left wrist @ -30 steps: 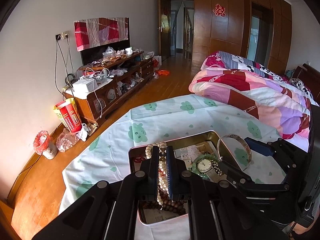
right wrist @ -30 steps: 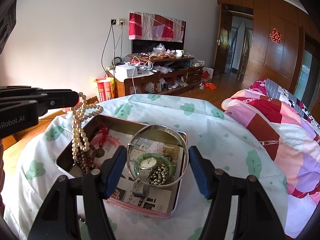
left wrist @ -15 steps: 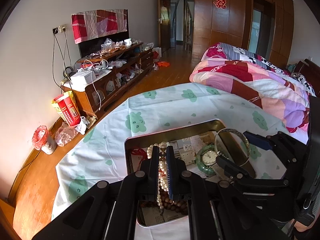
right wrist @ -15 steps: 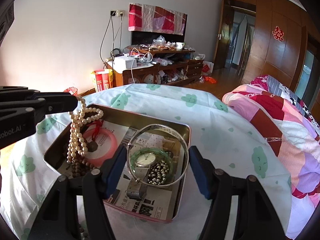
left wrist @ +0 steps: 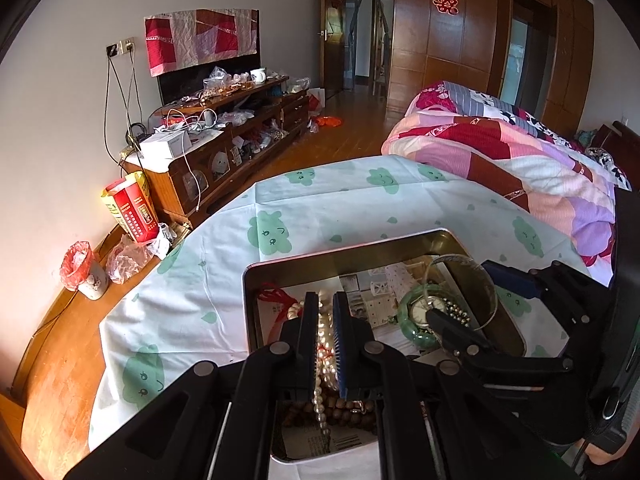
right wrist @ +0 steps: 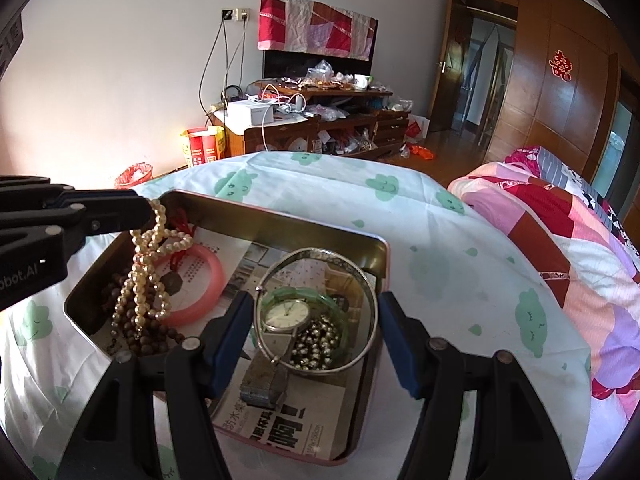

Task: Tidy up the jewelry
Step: 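Carry the pearls and silver bangle into the tin and open both tools, then withdraw both tools to the dark bead bracelet and silver ring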

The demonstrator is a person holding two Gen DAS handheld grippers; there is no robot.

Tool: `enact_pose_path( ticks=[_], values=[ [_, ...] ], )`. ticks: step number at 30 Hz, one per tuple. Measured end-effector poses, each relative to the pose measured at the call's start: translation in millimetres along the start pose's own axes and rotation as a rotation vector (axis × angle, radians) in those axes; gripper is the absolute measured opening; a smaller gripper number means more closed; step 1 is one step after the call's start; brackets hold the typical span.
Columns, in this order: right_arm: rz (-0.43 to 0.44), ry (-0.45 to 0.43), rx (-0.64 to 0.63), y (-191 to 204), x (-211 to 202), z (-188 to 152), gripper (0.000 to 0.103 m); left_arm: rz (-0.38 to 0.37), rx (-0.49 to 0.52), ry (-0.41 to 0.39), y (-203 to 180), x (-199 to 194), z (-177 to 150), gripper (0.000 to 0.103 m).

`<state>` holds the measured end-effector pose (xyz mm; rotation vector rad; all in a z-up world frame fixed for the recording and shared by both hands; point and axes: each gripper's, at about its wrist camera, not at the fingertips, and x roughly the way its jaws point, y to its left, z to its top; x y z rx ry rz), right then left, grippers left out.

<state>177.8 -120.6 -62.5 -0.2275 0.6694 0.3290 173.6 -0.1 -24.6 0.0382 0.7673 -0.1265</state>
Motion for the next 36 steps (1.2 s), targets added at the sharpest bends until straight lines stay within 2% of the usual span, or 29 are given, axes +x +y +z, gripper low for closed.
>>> enact_pose_path(
  ticks=[1, 3, 4, 5, 6, 8, 18, 24, 32, 36],
  values=[
    [0.006, -0.005, 0.0, 0.3, 0.1, 0.2, 0.066, 0.006, 0.005, -0.004, -1.0, -1.1, -0.1, 0.012],
    [0.014, -0.021, -0.002, 1.2, -2.2, -0.3, 0.07, 0.022, 0.008, -0.022, -1.7, -5.2, -0.8, 0.03],
    [0.012, -0.028, -0.001, 1.4, -3.4, -0.5, 0.075, 0.035, 0.002, -0.032, -0.9, -8.2, -1.5, 0.052],
    [0.008, -0.036, 0.002, 0.7, -5.9, -1.2, 0.077, 0.048, -0.005, -0.045, 0.1, -11.7, -2.8, 0.068],
    [0.006, -0.041, 0.007, 0.2, -7.7, -1.8, 0.077, 0.058, -0.013, -0.066, 1.3, -17.1, -5.3, 0.071],
    [0.01, -0.048, 0.022, -3.9, -14.2, -4.6, 0.077, 0.062, -0.022, -0.081, 3.9, -26.0, -13.5, 0.072],
    [-0.019, -0.014, 0.129, -30.3, -50.7, -44.5, 0.078, 0.145, -0.052, -0.034, 2.6, -43.3, -65.4, 0.072],
    [-0.012, 0.016, 0.151, -30.7, -65.9, -66.8, 0.078, 0.133, -0.056, -0.001, -2.5, -53.0, -93.9, 0.072],
    [0.004, 0.033, 0.092, -11.3, -77.9, -90.4, 0.078, 0.088, -0.029, 0.069, -21.1, -48.8, -124.6, 0.072],
    [-0.023, 0.035, 0.055, -4.6, -75.1, -94.0, 0.078, 0.065, -0.002, 0.093, -30.5, -43.6, -132.8, 0.072]
  ],
)
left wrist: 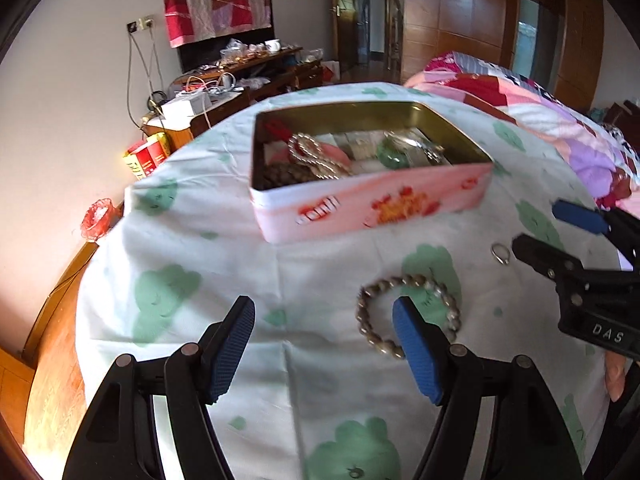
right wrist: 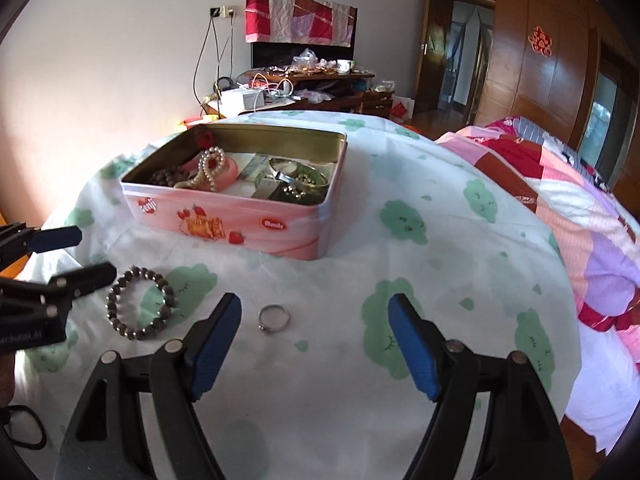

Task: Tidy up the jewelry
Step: 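Withdraw both tools to the dark bead bracelet and silver ring, then grasp the dark bead bracelet with the left tool while the right tool grasps the silver ring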

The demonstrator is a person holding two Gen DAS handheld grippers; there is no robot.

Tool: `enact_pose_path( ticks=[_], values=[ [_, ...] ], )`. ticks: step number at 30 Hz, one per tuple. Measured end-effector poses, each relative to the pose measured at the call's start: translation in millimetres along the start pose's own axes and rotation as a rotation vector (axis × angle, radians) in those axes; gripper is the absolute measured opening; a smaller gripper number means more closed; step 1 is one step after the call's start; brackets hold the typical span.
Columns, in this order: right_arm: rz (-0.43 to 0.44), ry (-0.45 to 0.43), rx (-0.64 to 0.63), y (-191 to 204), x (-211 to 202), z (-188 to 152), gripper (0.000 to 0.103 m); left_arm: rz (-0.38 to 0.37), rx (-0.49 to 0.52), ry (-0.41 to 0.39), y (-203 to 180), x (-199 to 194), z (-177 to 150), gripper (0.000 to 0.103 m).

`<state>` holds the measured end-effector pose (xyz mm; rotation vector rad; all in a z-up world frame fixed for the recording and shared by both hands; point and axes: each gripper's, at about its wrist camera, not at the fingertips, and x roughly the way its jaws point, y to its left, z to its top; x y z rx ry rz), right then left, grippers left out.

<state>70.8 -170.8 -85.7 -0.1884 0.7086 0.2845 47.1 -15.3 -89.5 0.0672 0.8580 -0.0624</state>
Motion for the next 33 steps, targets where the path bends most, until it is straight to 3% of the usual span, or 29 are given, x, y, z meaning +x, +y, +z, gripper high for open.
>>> enact_pose_path(
  ticks=[7, 8, 9, 11, 12, 20, 25, 33],
  values=[
    [-0.015, -0.004, -0.015, 2.8, 0.5, -2.8, 0.078, -0.024, 0.021, 0.025, -5.6, 9.0, -7.9, 0.07],
    [-0.014, 0.0, -0.019, 3.2, 1.2, -2.5, 0.078, -0.03, 0.024, 0.025, -6.1, 8.8, -8.6, 0.055],
    [-0.012, 0.005, -0.023, 3.9, 1.8, -2.9, 0.078, -0.048, 0.03, 0.024, -6.6, 8.2, -8.6, 0.047],
    [-0.01, 0.016, -0.036, 6.2, 3.6, -3.2, 0.078, -0.074, 0.039, 0.029, -8.9, 6.6, -8.4, 0.015],
    [-0.01, 0.021, -0.043, 7.9, 4.6, -3.1, 0.078, -0.079, 0.051, 0.03, -10.8, 6.0, -8.6, 0.009],
    [0.001, 0.038, -0.051, 8.6, 7.9, -3.7, 0.076, -0.095, -0.005, -0.011, 8.8, -7.5, -1.9, 0.006],
    [0.002, 0.056, -0.058, 10.5, 11.5, -4.1, 0.062, -0.065, -0.019, -0.037, 19.0, -11.9, 2.6, 0.006],
    [0.02, 0.096, -0.055, 9.6, 18.2, -4.1, 0.053, -0.047, -0.023, -0.026, 21.3, -4.0, -1.3, 0.007]
  ],
)
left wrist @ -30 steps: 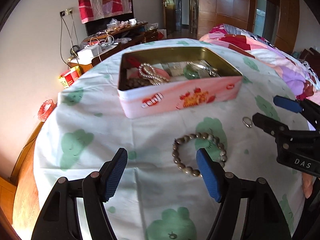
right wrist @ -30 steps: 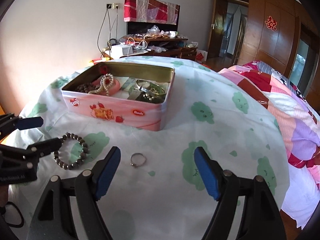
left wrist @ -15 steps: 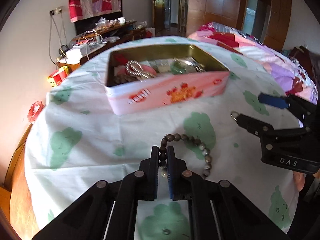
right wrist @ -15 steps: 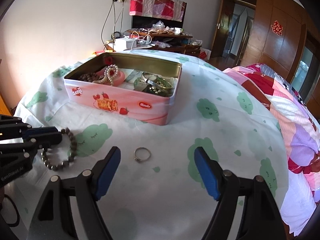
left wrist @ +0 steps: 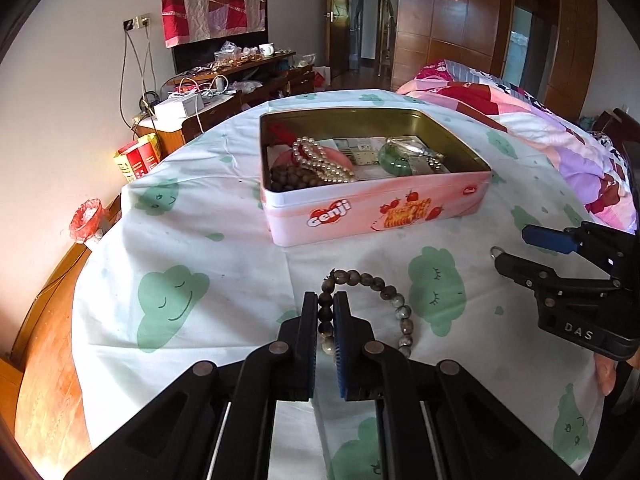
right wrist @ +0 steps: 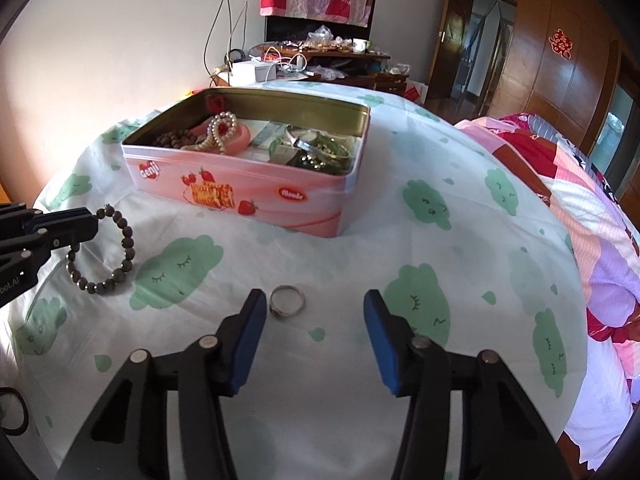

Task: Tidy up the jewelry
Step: 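Grasp the dark bead bracelet with the left tool while the right tool grasps the silver ring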

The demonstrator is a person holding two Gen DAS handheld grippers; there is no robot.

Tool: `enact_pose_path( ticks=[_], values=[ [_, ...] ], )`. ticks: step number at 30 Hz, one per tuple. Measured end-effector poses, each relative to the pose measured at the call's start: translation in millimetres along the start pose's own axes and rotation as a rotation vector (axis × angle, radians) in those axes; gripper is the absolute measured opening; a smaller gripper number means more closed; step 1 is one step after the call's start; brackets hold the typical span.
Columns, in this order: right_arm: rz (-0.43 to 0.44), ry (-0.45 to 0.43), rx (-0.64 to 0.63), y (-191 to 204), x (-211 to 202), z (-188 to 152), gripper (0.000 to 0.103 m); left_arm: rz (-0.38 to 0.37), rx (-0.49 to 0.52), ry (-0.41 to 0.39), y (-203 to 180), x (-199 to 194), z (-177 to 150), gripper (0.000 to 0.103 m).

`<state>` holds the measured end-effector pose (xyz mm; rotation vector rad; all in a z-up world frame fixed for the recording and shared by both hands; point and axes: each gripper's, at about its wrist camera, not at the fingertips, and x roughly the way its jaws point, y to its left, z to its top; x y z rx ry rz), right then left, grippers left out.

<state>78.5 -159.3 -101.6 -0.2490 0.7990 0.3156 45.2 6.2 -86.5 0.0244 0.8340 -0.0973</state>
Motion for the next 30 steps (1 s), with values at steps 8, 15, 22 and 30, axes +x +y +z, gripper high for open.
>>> enact_pose_path(
  ticks=[8, 15, 22, 30],
  values=[
    [0.066, 0.028, 0.001, -1.8, 4.5, 0.1, 0.053, -0.005, -0.008, 0.012, 0.5, 4.0, -2.3, 0.007],
    [0.098, 0.023, -0.008, 1.4, 2.8, -0.6, 0.039, -0.012, -0.003, 0.015, -1.5, 3.9, -3.2, 0.007],
    [0.111, 0.022, -0.003, 1.0, 2.3, -0.9, 0.038, -0.015, 0.001, 0.015, -3.9, 3.6, -3.6, 0.007],
    [0.117, 0.028, -0.001, 0.9, 3.1, 0.5, 0.036, -0.018, 0.003, 0.022, -5.5, 5.7, -4.6, 0.007]
  ],
)
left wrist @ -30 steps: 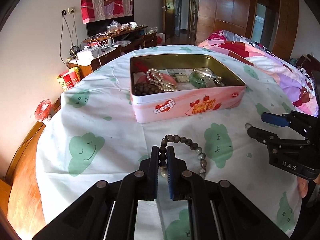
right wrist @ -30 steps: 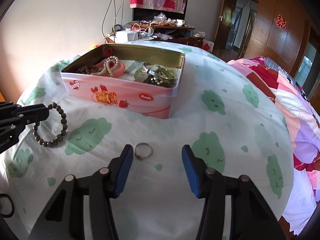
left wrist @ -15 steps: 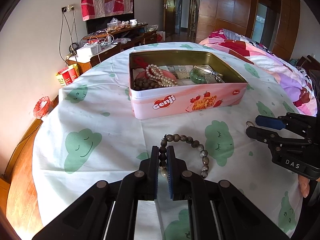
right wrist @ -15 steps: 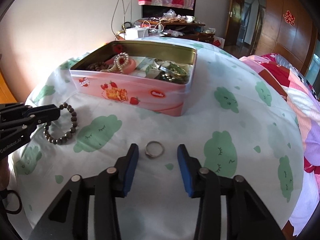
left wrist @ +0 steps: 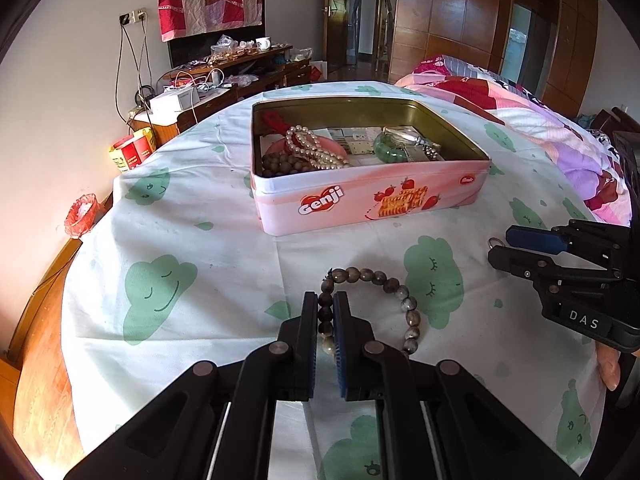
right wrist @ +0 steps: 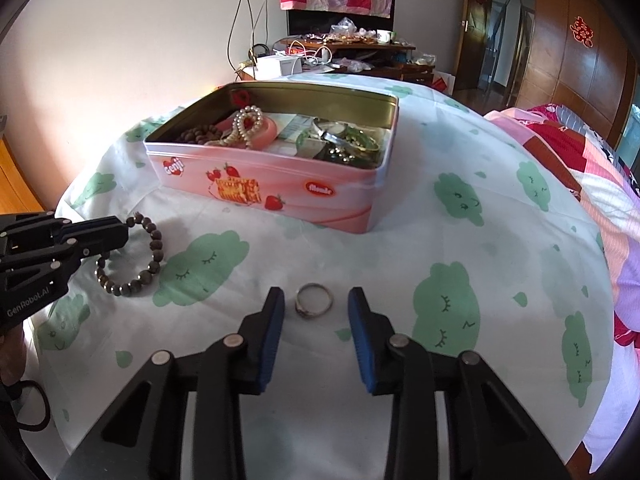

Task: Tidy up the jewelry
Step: 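Grasp the dark bead bracelet with the left tool while the right tool grasps the silver ring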

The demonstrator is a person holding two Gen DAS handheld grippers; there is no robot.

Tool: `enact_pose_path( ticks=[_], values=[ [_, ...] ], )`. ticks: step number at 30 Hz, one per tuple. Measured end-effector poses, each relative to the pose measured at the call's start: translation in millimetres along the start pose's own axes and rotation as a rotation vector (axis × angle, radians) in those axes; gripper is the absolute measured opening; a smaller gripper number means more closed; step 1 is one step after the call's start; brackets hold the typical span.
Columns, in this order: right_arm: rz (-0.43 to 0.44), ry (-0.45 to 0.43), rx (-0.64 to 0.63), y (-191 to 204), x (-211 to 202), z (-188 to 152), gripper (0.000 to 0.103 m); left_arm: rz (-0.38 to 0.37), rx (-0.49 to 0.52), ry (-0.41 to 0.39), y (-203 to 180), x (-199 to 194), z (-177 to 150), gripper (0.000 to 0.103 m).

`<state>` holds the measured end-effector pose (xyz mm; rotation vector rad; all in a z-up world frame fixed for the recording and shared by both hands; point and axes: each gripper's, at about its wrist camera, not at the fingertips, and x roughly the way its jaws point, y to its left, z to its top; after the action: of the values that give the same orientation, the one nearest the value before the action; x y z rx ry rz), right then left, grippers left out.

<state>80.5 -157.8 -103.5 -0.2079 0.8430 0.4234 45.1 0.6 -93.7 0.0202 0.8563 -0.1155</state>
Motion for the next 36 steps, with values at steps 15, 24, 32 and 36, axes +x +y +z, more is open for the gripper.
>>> enact_pose_path(
  ticks=[15, 24, 32, 36],
  values=[
    [0.018, 0.005, -0.015, 2.7, 2.9, 4.9, 0.022, -0.009, 0.007, 0.002, -2.7, -0.1, -1.3, 0.007],
    [0.023, -0.017, -0.028, 7.2, -1.7, 2.5, 0.007, -0.015, 0.014, -0.009, -3.8, -3.9, 0.9, 0.007],
    [0.024, -0.014, 0.004, 1.8, -2.7, 4.2, 0.021, -0.016, 0.01, -0.002, -1.7, -3.0, 0.7, 0.007],
    [0.007, -0.008, -0.021, 5.9, -0.8, 5.8, 0.041, -0.017, 0.009, 0.001, -0.6, -2.0, 0.5, 0.007]
  ],
)
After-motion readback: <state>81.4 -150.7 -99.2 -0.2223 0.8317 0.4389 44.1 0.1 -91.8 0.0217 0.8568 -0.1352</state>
